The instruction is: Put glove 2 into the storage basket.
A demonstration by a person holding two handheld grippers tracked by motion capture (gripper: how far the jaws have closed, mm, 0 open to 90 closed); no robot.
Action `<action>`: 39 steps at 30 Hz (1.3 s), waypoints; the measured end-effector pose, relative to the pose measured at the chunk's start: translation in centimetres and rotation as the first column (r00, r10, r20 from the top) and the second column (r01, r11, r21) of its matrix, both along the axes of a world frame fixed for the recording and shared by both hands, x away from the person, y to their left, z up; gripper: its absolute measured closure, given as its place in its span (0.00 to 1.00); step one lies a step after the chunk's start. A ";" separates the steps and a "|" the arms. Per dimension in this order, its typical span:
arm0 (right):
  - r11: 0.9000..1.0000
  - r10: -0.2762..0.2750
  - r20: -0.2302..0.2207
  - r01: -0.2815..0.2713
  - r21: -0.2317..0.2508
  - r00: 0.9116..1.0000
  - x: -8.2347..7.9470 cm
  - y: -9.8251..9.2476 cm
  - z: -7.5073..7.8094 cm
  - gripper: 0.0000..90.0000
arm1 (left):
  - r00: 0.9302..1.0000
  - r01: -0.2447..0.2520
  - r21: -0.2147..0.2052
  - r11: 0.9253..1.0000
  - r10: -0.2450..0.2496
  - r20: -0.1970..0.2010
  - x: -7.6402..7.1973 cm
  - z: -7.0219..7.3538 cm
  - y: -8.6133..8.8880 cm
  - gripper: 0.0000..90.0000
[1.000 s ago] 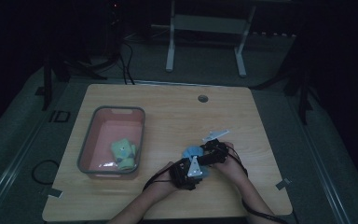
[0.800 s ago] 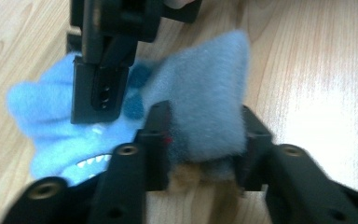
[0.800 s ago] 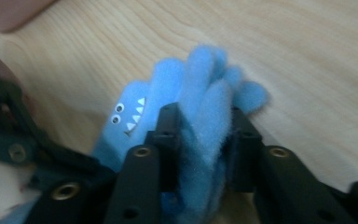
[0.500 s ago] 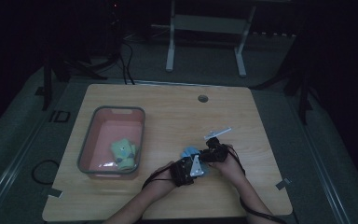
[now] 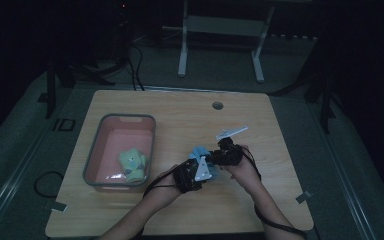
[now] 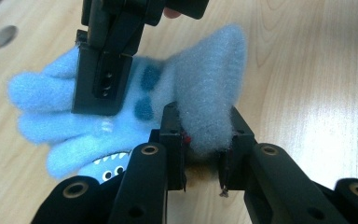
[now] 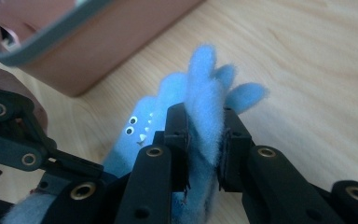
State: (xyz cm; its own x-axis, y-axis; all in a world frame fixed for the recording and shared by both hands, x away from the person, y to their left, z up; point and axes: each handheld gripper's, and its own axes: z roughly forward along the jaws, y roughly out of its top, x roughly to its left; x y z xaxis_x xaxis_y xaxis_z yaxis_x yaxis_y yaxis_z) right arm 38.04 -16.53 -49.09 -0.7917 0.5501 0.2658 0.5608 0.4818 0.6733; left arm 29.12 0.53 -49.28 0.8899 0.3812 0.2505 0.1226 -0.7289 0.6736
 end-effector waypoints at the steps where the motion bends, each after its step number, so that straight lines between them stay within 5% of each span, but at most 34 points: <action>1: 1.000 0.004 0.007 -0.004 0.003 1.000 0.0 0.2 0.3 0.86 | 1.000 -0.005 -0.003 1.000 0.005 0.004 -0.1 0.3 0.2 0.84; 20: 0.997 0.074 0.045 -0.075 0.016 0.996 0.7 6.2 4.0 0.86 | 0.995 -0.088 0.034 0.996 0.086 0.052 -0.9 4.1 5.6 0.84; 39: 0.986 0.165 0.050 -0.165 -0.007 0.985 1.3 14.9 4.8 0.86 | 0.978 -0.203 0.038 0.979 0.201 0.047 -1.7 4.2 12.4 0.84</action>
State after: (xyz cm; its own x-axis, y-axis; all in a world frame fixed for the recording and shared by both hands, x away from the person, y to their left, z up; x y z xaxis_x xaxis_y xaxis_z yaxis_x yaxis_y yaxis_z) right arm 39.37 -1.67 -44.28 -0.8839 0.4115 0.2221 0.4391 0.5671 0.6968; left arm 27.43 12.94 -45.06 0.7839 0.5400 0.3064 0.2417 -0.7199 0.6506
